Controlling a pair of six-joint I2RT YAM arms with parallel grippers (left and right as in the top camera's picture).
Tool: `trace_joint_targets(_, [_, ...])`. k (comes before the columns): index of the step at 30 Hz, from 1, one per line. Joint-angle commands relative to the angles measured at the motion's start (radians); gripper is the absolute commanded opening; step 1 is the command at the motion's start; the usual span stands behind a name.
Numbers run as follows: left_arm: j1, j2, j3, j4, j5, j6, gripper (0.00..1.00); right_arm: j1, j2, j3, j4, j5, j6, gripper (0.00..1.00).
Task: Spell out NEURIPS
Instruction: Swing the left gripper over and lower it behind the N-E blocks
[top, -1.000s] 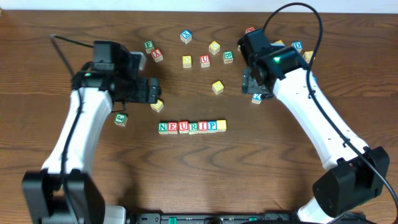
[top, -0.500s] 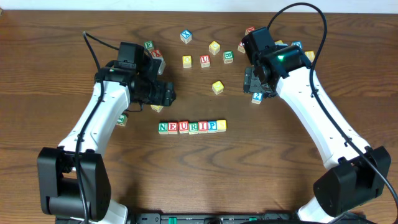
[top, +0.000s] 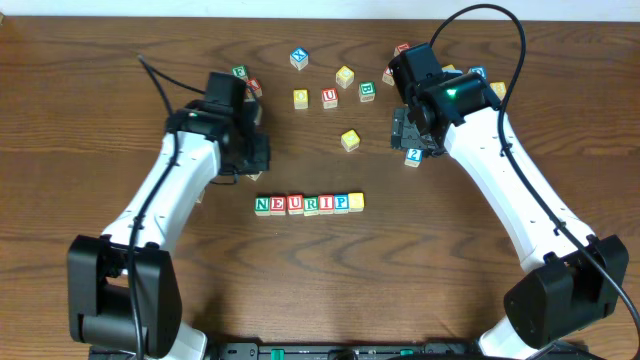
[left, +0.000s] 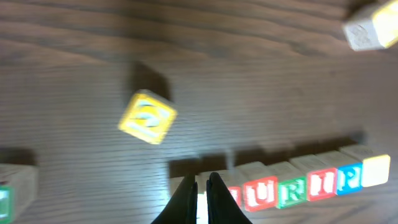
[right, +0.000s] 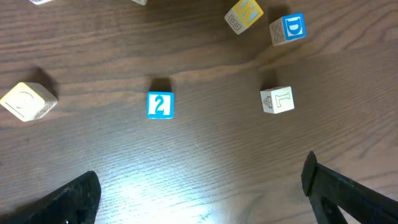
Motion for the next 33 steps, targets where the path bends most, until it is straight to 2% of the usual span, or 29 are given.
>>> trace_joint_targets(1, [-0.079, 0.004, 0.018, 0.016, -0.035, -0.024, 0.08, -0.002, -0.019, 0.026, 0.007, 0.008, 0.016, 0.99])
trace_joint_targets(6, [-0.136, 0.015, 0.018, 0.030, -0.129, -0.069, 0.08, -0.002, -0.019, 0.026, 0.003, 0.000, 0.015, 0.99])
trace_joint_targets(33, [-0.154, 0.111, 0.007, 0.041, -0.112, -0.069, 0.08, -0.001, -0.019, 0.026, 0.007, -0.034, 0.015, 0.99])
